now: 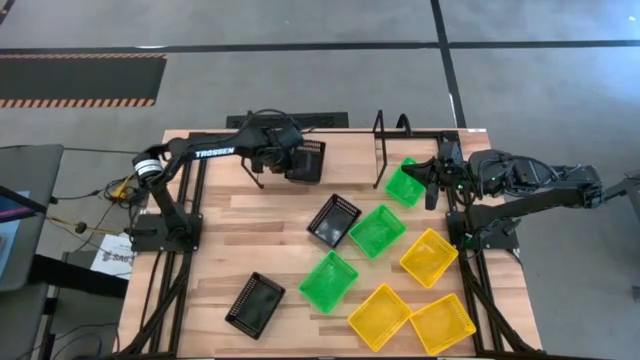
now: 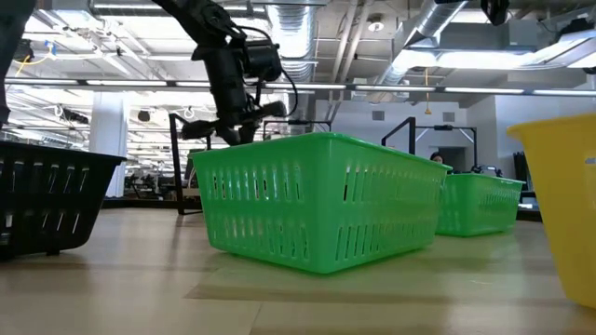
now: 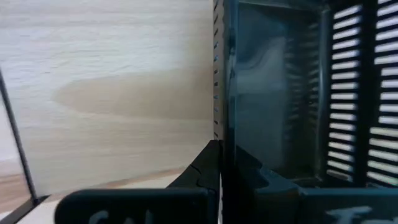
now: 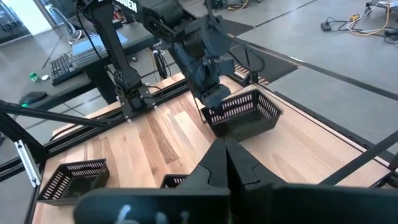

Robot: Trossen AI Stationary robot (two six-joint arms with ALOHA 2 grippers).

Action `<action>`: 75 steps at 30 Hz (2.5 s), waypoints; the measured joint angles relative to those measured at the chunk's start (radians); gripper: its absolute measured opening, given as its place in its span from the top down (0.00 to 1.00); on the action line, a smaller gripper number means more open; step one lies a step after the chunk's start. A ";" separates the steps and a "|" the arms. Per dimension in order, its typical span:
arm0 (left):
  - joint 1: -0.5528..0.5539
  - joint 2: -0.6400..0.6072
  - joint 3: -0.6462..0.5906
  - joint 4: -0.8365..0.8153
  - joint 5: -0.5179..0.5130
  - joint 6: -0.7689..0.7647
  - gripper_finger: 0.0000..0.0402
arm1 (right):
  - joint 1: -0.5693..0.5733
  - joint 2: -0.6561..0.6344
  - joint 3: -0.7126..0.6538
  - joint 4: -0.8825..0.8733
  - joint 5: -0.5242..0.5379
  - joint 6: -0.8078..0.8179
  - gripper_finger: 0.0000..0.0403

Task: Stack baskets on shelf by color
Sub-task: Put the top left black bin on the shelf, then stack the top black bin on top of the black bin on the shelf

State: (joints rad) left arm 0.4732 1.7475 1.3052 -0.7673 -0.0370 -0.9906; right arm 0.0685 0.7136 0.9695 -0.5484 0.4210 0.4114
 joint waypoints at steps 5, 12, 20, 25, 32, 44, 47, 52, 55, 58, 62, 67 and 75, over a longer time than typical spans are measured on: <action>0.007 0.013 0.001 0.034 0.016 0.002 1.00 | 0.003 0.000 0.000 -0.002 -0.003 0.007 1.00; 0.019 0.017 0.000 -0.007 0.013 -0.005 1.00 | 0.003 0.000 0.000 -0.024 -0.003 0.008 1.00; 0.019 0.017 0.000 -0.016 0.013 -0.022 1.00 | 0.003 0.000 0.000 -0.028 -0.003 0.009 1.00; 0.018 0.017 0.000 -0.029 0.013 0.011 1.00 | 0.003 0.000 0.000 -0.027 -0.003 0.009 1.00; 0.018 0.017 0.000 -0.029 -0.002 0.094 0.95 | 0.003 0.000 0.000 -0.027 -0.012 0.018 1.00; 0.047 0.016 0.021 -0.030 0.105 0.140 0.70 | 0.003 0.000 0.000 -0.027 -0.043 0.018 1.00; 0.055 0.009 0.070 -0.050 0.090 0.172 0.68 | 0.003 0.000 0.000 -0.027 -0.064 0.026 1.00; 0.063 -0.001 0.213 -0.223 -0.005 0.244 0.67 | 0.002 0.000 0.000 -0.028 -0.066 0.033 1.00; 0.063 -0.001 0.329 -0.352 -0.081 0.283 0.67 | 0.001 -0.001 0.000 -0.028 -0.062 0.033 1.00; 0.049 -0.001 0.441 -0.498 -0.122 0.296 0.67 | 0.001 -0.002 0.000 -0.028 -0.056 0.034 1.00; -0.024 -0.002 0.598 -0.645 -0.218 0.305 0.67 | 0.001 0.007 0.000 -0.028 -0.043 0.034 1.00; -0.188 -0.002 0.782 -0.770 -0.466 0.326 0.67 | -0.014 0.042 -0.001 -0.031 -0.029 0.052 1.00; -0.402 -0.025 0.855 -0.805 -0.600 0.239 0.67 | -0.032 0.037 -0.001 -0.028 -0.032 0.053 1.00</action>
State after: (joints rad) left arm 0.0709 1.7230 2.1598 -1.5720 -0.6375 -0.7521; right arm 0.0363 0.7511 0.9684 -0.5766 0.3892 0.4641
